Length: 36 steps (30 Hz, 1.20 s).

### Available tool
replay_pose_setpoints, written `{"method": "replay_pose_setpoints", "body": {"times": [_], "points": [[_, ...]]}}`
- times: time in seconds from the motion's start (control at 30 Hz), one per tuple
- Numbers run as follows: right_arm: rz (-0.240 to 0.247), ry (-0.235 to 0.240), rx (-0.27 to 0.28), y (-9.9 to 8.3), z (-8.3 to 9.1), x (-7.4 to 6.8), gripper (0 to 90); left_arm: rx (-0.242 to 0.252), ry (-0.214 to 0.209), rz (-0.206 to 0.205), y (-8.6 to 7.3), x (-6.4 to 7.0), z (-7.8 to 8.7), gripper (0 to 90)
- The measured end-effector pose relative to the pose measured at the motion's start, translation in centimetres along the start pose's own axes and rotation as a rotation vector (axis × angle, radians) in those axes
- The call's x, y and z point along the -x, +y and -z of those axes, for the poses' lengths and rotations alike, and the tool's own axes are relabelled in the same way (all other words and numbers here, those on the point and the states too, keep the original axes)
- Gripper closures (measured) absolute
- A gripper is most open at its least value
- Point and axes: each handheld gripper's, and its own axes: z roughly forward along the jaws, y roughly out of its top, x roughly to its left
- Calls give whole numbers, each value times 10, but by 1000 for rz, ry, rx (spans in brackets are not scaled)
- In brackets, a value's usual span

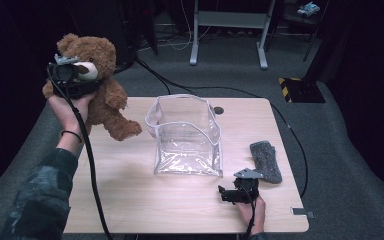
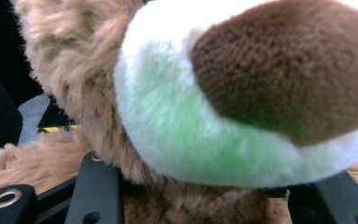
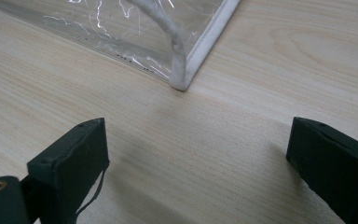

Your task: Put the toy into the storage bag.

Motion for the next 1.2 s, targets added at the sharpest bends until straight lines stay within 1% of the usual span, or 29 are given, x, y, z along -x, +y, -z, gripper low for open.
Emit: {"method": "replay_pose_setpoints", "body": {"times": [0.07,0.1,0.13,0.17,0.2,0.23,0.37,0.43,0.47,0.57,0.6,0.7,0.73,0.77,0.83,0.9,0.93,1.03,1.07,1.1,1.13,1.17,1.2], "points": [[1,0,-1,0,0,0,49,1,3,-2,3,0,0,470],[1,0,-1,0,0,0,49,12,5,3,8,1,0,471],[1,0,-1,0,0,0,49,12,5,3,8,1,0,471],[0,0,-1,0,0,0,48,19,7,0,13,3,0,470],[1,0,-1,0,0,0,48,19,7,0,13,3,0,470],[0,0,-1,0,0,0,48,24,8,-6,19,7,1,470],[0,0,-1,0,0,0,48,50,7,-16,33,14,3,470],[0,0,-1,0,0,0,47,53,3,-21,39,18,4,470],[0,0,-1,0,0,0,47,53,3,-21,39,18,4,470],[1,1,-2,0,0,0,47,65,-10,-34,48,28,4,470],[1,1,-2,0,0,0,47,65,-10,-34,48,28,4,470],[0,1,-1,0,0,0,46,71,-26,-44,54,38,3,469],[0,1,-1,0,0,0,47,79,-36,-50,56,43,2,469],[0,1,-1,0,0,0,47,79,-36,-50,56,43,2,469],[0,4,-1,0,0,0,46,88,-53,-60,61,53,2,469],[0,5,-2,0,0,0,46,95,-65,-61,64,59,2,469],[0,5,-2,0,0,0,46,95,-65,-61,64,59,2,469],[1,4,-2,0,0,0,47,109,-94,-63,70,73,0,469],[1,4,-2,0,0,0,47,109,-94,-63,70,73,0,469],[0,2,-2,0,0,0,47,109,-104,-70,71,77,0,469],[1,1,-2,0,0,0,47,118,-117,-69,73,84,-1,469],[1,1,-2,0,0,0,47,120,-124,-69,73,87,-1,469],[1,1,-2,0,0,0,47,120,-124,-69,73,87,-1,469]]}}
